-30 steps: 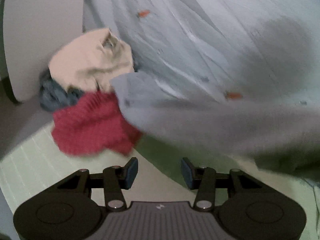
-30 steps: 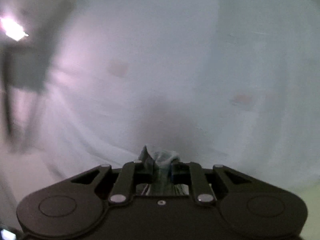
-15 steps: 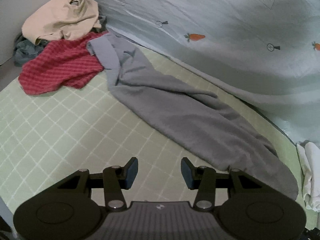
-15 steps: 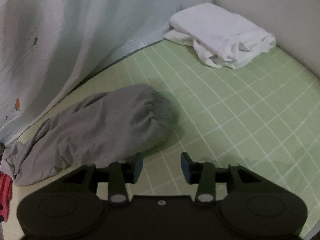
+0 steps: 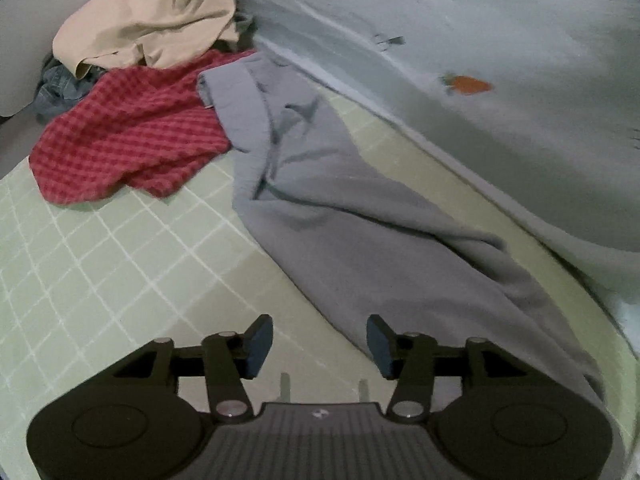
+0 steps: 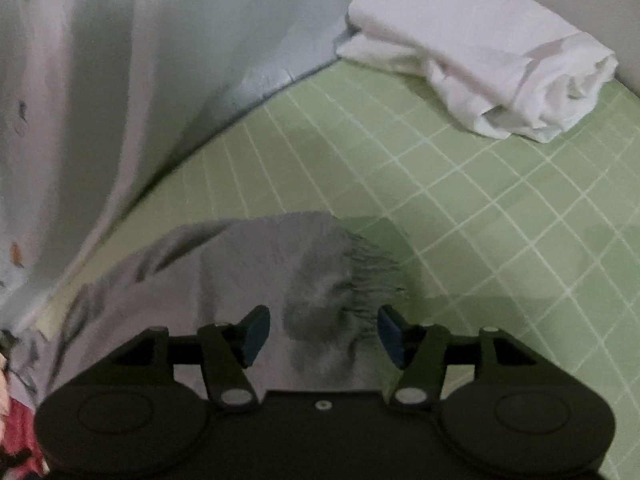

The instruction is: Fold clothes

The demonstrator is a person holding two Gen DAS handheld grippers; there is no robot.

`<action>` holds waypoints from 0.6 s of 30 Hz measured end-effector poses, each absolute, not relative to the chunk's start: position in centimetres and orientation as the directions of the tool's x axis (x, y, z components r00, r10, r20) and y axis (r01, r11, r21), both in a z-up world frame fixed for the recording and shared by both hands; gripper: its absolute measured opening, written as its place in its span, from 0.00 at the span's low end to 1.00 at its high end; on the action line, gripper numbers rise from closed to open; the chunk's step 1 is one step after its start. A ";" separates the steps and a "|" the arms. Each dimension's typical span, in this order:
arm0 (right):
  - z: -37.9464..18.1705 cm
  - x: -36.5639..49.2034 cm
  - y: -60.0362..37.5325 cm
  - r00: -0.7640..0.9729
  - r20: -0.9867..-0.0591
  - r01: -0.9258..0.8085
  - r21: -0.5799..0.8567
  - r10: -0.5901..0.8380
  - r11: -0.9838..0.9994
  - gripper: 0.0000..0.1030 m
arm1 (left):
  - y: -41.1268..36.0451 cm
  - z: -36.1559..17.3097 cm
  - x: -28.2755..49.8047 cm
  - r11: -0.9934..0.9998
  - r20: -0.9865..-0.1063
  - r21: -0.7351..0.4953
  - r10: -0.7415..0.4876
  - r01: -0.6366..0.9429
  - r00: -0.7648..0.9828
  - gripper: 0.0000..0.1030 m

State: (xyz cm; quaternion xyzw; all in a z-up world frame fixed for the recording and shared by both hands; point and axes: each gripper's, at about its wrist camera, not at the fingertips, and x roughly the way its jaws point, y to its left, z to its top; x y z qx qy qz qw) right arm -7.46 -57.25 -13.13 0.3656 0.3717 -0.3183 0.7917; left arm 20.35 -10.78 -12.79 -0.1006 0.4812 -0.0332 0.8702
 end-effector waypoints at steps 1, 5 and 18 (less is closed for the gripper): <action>-13.4 -7.0 -57.3 0.503 -0.831 0.781 0.319 -0.238 0.536 0.61 | -10.6 -13.3 21.6 0.980 -0.834 -0.196 -0.141 -0.047 0.533 0.54; -14.1 -5.9 -58.0 0.438 -0.854 0.812 0.243 -0.279 0.530 0.63 | -9.4 -14.8 26.6 0.971 -0.833 -0.210 -0.119 -0.110 0.540 0.54; -15.6 -3.6 -62.3 0.492 -0.829 0.828 0.351 -0.267 0.436 0.32 | -11.5 -20.1 35.2 0.900 -0.820 -0.400 -0.267 -0.174 0.506 0.04</action>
